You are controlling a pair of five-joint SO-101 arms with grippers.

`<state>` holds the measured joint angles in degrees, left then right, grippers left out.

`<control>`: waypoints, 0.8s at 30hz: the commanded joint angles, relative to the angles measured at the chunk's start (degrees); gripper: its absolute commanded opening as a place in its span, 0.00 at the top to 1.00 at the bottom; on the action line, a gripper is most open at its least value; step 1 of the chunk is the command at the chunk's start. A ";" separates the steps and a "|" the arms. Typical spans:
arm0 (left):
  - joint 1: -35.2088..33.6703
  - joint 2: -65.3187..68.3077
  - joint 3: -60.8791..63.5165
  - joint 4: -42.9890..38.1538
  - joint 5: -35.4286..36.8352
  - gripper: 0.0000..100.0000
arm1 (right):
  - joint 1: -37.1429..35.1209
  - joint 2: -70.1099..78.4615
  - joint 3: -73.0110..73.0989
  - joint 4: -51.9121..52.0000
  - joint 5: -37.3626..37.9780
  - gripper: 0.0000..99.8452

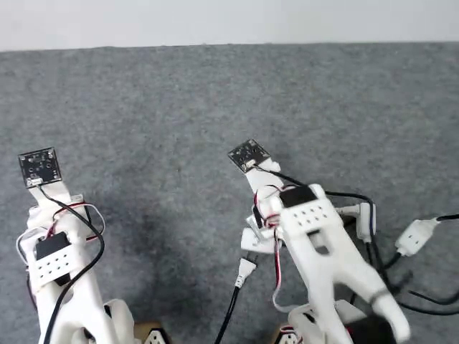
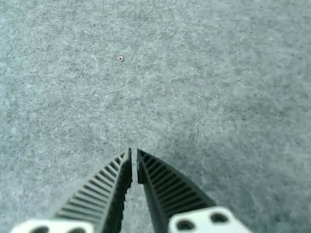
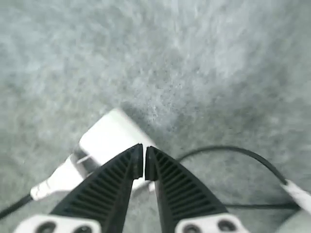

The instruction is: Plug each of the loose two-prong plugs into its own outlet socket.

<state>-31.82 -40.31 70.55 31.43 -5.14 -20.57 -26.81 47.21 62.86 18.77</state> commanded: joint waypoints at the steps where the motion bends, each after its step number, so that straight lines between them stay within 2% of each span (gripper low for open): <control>1: 0.26 -0.79 -0.22 -1.76 0.00 0.98 | -1.27 -9.63 -0.18 7.87 4.66 0.92; 4: 0.26 -0.79 -0.22 -1.76 0.00 0.98 | -1.71 -13.49 1.23 13.93 8.35 0.82; 6: 0.26 -0.79 -0.22 -1.76 0.00 0.98 | -1.63 -13.93 3.34 14.11 10.64 0.79; 12: 0.26 -0.79 -0.22 -1.76 0.00 0.98 | -1.80 -13.93 9.67 5.76 16.00 0.79; 18: 0.26 -0.79 -0.22 -1.76 0.00 0.98 | -6.11 -13.32 10.20 2.07 20.92 0.79; 24: 0.26 -0.79 -0.22 -1.76 0.00 0.98 | -6.64 -4.53 9.93 -8.84 23.30 0.79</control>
<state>-31.82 -40.31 70.55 31.43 -5.14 -26.90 -35.25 57.85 58.46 41.10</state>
